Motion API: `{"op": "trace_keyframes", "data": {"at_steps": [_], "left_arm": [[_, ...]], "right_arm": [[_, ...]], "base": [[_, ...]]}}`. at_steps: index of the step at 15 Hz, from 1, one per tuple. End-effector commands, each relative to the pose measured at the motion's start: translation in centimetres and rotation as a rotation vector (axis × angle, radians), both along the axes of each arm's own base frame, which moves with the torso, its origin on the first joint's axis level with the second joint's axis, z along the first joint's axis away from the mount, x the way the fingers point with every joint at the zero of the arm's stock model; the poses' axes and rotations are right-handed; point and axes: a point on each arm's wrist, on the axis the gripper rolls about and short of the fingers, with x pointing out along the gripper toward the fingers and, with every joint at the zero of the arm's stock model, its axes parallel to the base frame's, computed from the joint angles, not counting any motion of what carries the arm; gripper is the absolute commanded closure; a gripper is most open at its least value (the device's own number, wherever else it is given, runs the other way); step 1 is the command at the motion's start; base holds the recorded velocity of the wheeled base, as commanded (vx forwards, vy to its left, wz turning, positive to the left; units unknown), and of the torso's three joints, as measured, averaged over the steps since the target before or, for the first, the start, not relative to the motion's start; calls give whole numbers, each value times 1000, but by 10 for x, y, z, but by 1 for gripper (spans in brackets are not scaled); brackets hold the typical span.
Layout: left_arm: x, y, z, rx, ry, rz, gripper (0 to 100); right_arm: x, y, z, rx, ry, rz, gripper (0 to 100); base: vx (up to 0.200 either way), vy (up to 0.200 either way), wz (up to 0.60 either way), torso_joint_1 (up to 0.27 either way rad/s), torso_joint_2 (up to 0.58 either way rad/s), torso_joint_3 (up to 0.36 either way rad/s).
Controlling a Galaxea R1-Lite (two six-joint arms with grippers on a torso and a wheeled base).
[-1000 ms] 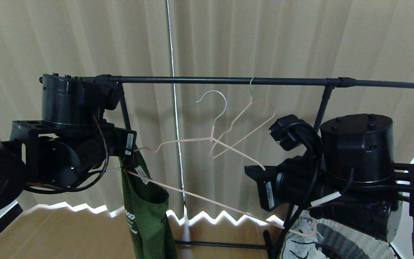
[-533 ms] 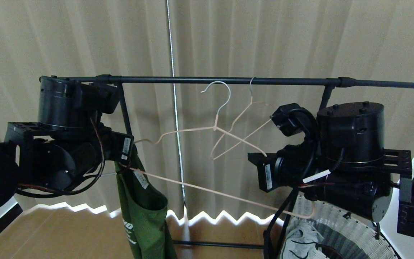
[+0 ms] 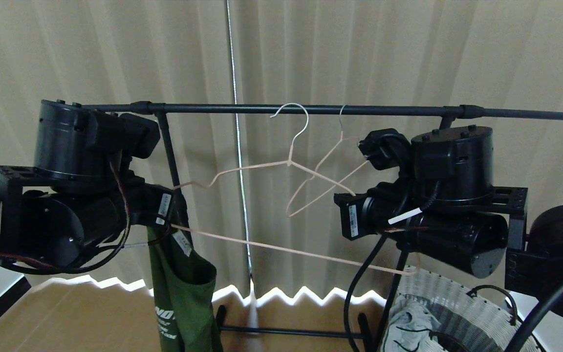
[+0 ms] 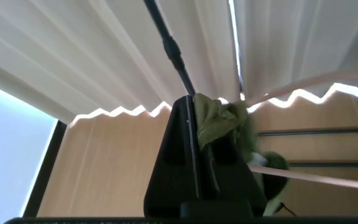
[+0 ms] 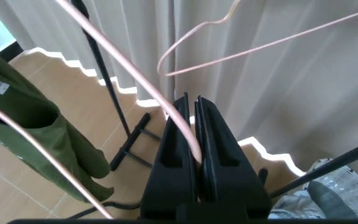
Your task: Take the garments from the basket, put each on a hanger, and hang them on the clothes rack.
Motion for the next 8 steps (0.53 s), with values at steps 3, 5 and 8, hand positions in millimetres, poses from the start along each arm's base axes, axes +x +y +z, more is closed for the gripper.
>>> {"op": "trace_keyframes", "data": {"at_steps": [3,5,8], "left_arm": [[2,-5,2,-16,-9,-10,100],[9,-7,5,-54,-22,12,100],[20,-11,3,-83,-22,35,100]], "right_arm": [[-8,17,0,-3,-7,41,100],[-20,21,4,6,-13,79,100],[-30,27,1,1,-1,114,100]], "base": [[0,0,0,0,0,0],[0,0,0,0,0,0],[0,0,0,0,0,0]]}}
